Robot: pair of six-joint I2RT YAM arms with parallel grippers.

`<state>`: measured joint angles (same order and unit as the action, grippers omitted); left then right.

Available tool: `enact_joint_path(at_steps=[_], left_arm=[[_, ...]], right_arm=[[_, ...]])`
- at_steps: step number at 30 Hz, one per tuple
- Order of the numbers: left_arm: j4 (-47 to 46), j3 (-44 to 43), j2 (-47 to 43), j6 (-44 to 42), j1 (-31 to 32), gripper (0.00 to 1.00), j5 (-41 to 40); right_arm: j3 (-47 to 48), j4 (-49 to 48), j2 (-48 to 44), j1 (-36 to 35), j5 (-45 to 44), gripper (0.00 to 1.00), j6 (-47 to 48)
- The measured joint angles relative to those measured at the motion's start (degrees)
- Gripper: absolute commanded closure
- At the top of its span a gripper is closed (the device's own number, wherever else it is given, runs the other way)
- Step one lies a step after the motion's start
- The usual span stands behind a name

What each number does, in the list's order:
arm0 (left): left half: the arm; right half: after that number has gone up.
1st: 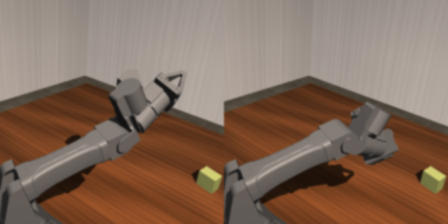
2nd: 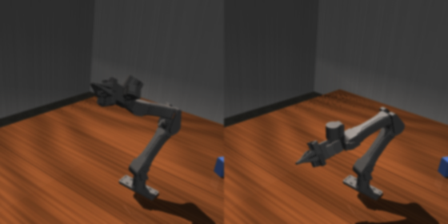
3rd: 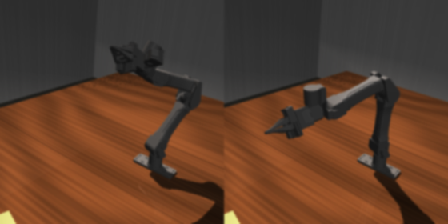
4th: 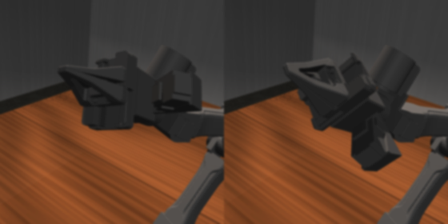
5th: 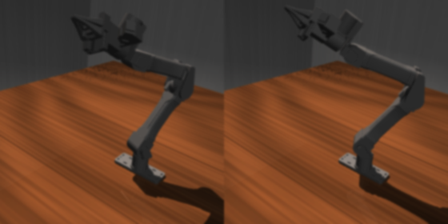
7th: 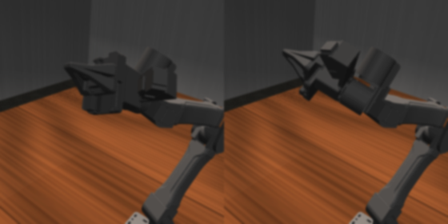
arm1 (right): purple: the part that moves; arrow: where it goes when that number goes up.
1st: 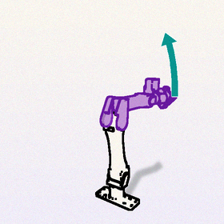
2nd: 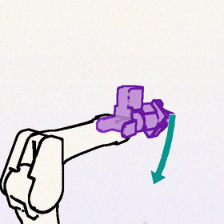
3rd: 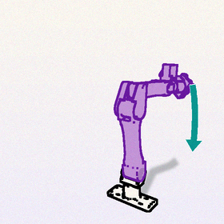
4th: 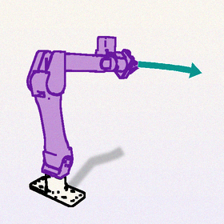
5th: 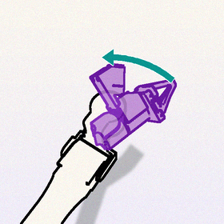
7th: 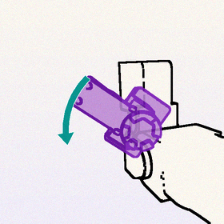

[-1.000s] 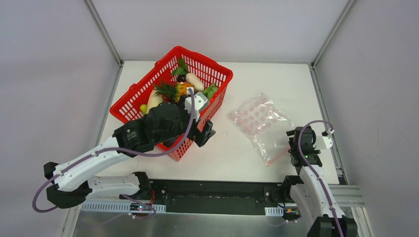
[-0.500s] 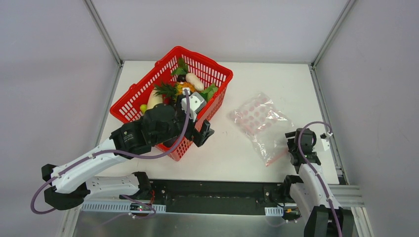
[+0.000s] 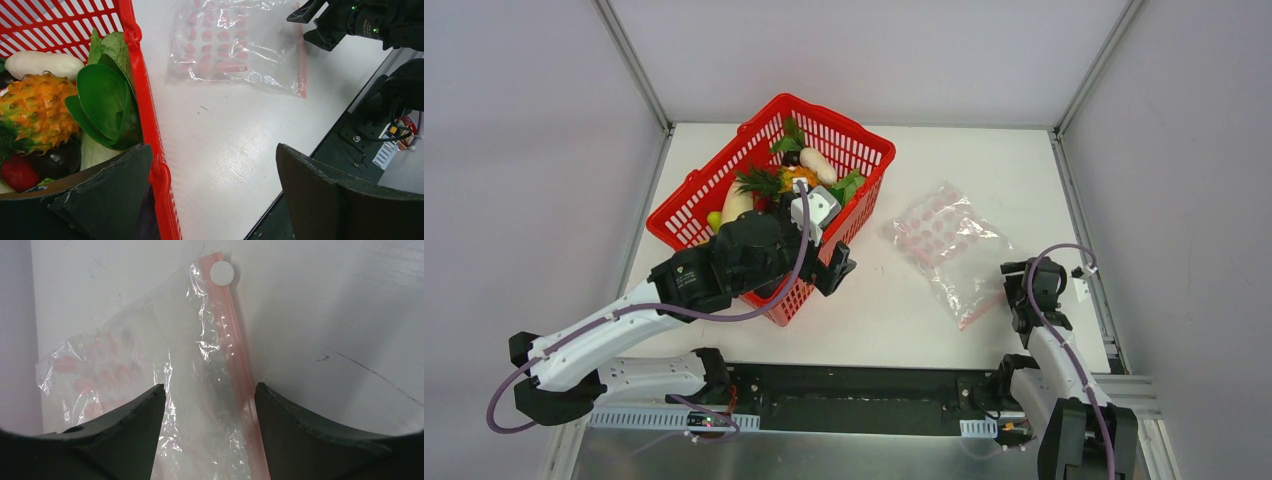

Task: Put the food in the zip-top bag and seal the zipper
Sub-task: Move the zipper food storage bag to the center of the board.

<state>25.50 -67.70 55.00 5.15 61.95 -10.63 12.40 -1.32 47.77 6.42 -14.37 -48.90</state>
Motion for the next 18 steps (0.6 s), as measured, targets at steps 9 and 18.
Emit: enact_joint_path(at_steps=[9, 18], left_arm=[[-0.20, 0.04, 0.11, 0.00, 0.00, 0.01, -0.13], [-0.44, 0.04, 0.98, -0.02, 0.00, 0.01, -0.02]], right_arm=[[0.00, -6.12, 4.39, 0.33, 4.28, 0.36, 0.50], [0.57, -11.74, 9.70, 0.39, 11.30, 0.47, 4.04]])
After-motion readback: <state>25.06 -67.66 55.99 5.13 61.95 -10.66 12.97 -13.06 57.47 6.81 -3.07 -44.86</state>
